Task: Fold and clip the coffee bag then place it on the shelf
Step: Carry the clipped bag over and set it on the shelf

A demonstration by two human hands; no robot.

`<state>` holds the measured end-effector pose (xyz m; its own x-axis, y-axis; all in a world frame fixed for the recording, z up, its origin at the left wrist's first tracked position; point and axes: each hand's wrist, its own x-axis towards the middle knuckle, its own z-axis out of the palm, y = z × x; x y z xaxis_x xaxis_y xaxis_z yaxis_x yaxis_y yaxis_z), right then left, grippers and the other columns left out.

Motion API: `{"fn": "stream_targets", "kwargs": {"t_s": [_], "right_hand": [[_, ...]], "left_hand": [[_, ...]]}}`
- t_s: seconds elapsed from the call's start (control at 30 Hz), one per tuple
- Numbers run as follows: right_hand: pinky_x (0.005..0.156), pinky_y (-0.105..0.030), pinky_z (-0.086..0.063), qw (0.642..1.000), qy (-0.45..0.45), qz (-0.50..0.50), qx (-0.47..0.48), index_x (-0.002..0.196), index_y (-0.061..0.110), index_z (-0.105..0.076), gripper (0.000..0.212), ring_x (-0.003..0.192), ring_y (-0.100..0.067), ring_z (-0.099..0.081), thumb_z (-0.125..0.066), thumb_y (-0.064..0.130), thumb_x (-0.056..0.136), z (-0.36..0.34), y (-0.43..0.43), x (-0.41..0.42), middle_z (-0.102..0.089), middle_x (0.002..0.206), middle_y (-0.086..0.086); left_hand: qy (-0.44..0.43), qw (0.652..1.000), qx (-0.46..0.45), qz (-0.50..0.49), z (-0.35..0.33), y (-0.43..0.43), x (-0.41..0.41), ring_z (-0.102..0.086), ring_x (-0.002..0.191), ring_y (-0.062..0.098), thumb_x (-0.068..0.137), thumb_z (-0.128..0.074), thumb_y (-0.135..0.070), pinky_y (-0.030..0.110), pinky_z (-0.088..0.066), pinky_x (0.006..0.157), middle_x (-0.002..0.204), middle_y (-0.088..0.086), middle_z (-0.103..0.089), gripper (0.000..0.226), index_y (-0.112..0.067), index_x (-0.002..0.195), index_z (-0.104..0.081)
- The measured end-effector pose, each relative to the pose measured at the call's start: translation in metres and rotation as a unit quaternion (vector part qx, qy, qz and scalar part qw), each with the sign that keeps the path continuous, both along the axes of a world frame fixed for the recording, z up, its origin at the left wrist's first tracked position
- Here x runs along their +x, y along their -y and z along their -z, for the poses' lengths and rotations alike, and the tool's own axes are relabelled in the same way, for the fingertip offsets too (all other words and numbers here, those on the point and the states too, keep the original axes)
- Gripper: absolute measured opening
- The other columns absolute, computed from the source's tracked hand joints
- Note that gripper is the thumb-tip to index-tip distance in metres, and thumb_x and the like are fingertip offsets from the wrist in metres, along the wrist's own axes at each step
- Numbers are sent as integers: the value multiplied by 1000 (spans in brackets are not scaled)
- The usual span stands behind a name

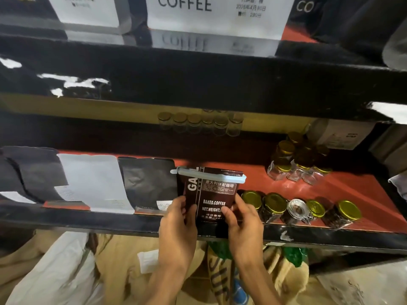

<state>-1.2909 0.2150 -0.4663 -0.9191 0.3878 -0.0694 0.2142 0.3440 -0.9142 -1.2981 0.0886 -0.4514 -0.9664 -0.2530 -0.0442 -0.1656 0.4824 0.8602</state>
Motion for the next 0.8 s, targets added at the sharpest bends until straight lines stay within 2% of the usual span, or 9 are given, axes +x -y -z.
{"fn": "stream_targets", "kwargs": {"t_s": [0.07,0.17,0.23,0.37,0.47,0.57,0.67,0.73,0.8], "right_hand": [[103,-40,-51,1000,-14,8,-14,140,24,-52,49,101,-6,-56,-62,23,93,-2,1,-1,-54,101,18],[102,-37,-51,999,-33,23,-36,137,24,-56,45,102,-7,-59,-64,18,93,-3,3,-4,-57,100,14],[104,-35,-50,998,-37,30,-50,135,22,-57,44,100,-4,-59,-64,15,92,-1,3,-5,-57,99,14],[104,-39,-50,998,-26,26,-48,141,24,-50,50,103,-6,-55,-63,22,93,5,8,-2,-52,102,17],[98,-29,-51,998,-32,23,-43,141,28,-50,49,99,-2,-56,-62,21,94,6,9,-4,-52,104,17],[97,-24,-47,998,-33,29,-49,140,27,-51,49,97,2,-55,-64,20,93,5,8,-6,-54,104,16],[99,-21,-46,998,-21,33,-56,140,24,-51,50,99,0,-55,-65,21,92,7,8,-5,-56,107,12],[89,-10,-44,998,-19,30,-61,140,24,-50,50,99,3,-56,-65,19,92,6,8,-5,-56,107,12],[85,-9,-45,997,-19,20,-66,141,28,-48,50,100,7,-54,-62,18,94,4,8,-4,-54,107,14]], "left_hand": [[-10,1000,6,3,-3,-1,0,-68,99,13,95,-57,-19,15,-50,78,109,0,-71,29,-9,123,-59],[-16,999,23,20,-9,-3,0,-60,88,-3,97,-55,-18,5,-44,72,100,-12,-62,27,-12,123,-58],[-17,999,32,21,-9,-3,-1,-56,82,-9,98,-53,-18,3,-42,70,97,-15,-59,27,-13,124,-57],[-21,999,23,26,-3,-1,4,-61,95,2,98,-52,-11,5,-44,74,105,-11,-62,29,-13,126,-57],[-18,999,20,19,-4,-2,5,-66,98,6,97,-50,-7,3,-45,73,107,-8,-67,28,-17,121,-60],[7,998,46,35,-8,-2,1,-61,85,-8,96,-49,-3,-5,-43,64,109,-7,-70,35,-21,125,-58],[20,997,61,46,-9,-4,2,-57,85,-14,95,-48,3,-9,-40,66,113,-9,-70,45,-23,132,-54],[27,996,74,42,-8,-4,4,-58,87,-16,94,-48,5,-9,-41,67,110,-14,-68,50,-26,133,-53],[27,995,83,39,-9,-5,6,-58,84,-20,93,-47,8,-9,-41,66,104,-20,-65,51,-26,131,-54]]}}
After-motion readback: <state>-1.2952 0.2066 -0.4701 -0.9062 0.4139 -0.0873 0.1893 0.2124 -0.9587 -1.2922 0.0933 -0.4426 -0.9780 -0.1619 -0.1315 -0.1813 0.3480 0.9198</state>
